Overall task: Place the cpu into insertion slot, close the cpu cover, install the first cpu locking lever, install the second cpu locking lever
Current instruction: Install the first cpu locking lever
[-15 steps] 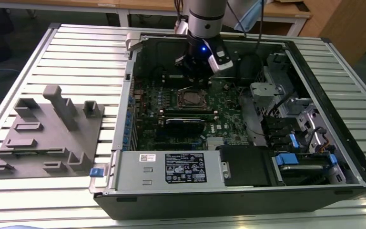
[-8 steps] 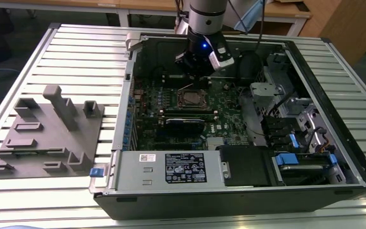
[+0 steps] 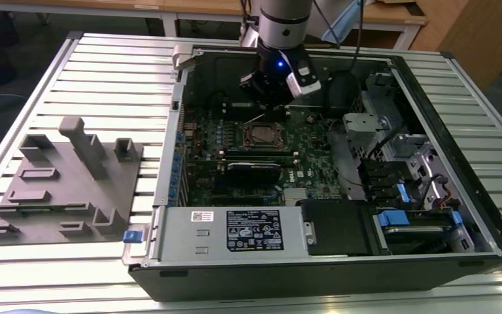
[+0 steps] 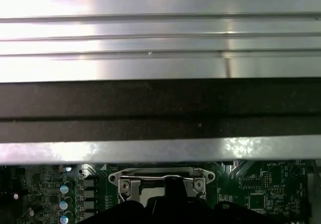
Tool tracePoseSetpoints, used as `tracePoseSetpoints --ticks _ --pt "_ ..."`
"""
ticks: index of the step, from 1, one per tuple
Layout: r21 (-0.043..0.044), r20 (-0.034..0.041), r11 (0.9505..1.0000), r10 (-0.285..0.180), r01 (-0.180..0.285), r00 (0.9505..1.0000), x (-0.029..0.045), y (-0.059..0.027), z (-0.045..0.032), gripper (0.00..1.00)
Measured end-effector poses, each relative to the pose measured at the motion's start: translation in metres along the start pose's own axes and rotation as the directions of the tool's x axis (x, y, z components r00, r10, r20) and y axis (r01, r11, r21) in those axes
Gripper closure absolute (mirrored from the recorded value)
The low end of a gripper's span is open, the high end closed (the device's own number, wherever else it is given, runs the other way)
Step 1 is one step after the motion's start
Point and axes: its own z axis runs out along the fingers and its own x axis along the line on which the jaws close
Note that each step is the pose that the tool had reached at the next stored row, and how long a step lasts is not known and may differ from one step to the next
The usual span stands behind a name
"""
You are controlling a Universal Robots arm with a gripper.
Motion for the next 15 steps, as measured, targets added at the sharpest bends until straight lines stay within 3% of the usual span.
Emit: tracePoseSetpoints --ticks 4,9,15 --pt "-0.0413 -0.0013 0.9991 0.004 -0.004 1.0000 0.0001 -0.0011 0.0000 0.89" --pt "-0.0503 -0.0011 0.9985 0.022 -0.022 0.9998 0.0000 -0.0045 -0.0001 0.89" --pt "-0.0520 -0.0008 0.9983 0.028 -0.028 0.9996 0.0019 -0.0107 0.0002 0.89"
